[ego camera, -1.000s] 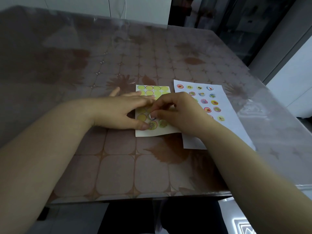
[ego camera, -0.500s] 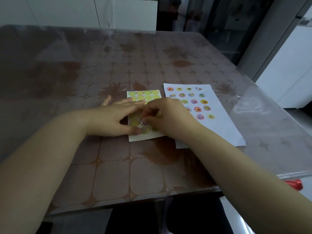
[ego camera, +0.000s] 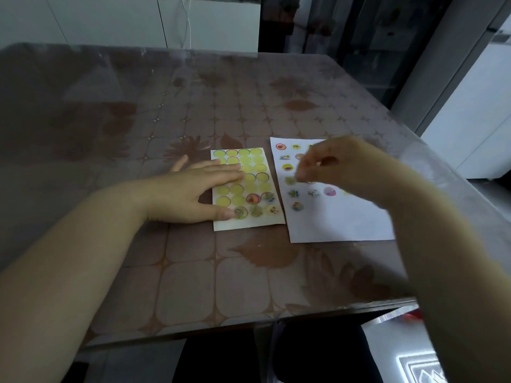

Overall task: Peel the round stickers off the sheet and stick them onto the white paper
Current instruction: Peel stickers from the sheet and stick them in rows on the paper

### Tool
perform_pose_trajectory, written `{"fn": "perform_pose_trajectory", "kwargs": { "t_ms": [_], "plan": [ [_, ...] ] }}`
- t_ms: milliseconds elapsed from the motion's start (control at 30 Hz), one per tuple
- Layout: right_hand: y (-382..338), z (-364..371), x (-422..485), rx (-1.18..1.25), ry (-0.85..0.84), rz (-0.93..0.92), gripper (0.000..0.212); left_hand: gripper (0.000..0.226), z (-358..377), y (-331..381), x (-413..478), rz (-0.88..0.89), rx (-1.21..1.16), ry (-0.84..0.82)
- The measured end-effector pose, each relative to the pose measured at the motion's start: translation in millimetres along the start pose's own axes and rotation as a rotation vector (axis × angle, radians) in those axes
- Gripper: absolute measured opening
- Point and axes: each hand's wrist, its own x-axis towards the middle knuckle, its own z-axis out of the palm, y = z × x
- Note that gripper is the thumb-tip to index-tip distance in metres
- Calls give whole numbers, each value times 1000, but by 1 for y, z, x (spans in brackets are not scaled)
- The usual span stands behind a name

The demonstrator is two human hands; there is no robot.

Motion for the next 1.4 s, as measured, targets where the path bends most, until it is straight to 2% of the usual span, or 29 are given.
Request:
{"fn": "perform_pose_trajectory", "kwargs": {
  "t_ms": [167,300,600,667,767,833,1033,1167,1233,1300,1400],
  "plan": [
    [30,-4,-17,-3,-25,160,9,90,1,-3,2,20,10,32],
    [37,6,-15,38,35,165,9,101,2,-4,2,30,0,43],
    [37,12,-15,-1,49,149,9,87,1,-4,2,13,7,37],
    [38,11,-12,3,58,152,18,93,1,-5,1,16,6,36],
    [40,6,-5,39,31,208,43,99,1,-6,2,32,15,47],
    [42,4,-1,2,-17,246,46,100,2,-7,3,36,16,48],
    [44,5,2,-28,-38,235,35,94,1,-5,2,28,8,32],
    [33,-4,-1,-23,58,182,25,98,2,-6,2,21,20,47],
    [21,-9,1,-68,109,97,23,92,2,-6,2,-3,28,53],
    [5,-8,7,-102,65,-4,16,90,2,-5,3,-16,36,60],
    [-10,11,21,-115,-97,-105,7,90,1,-4,2,-15,45,71]
  ]
}}
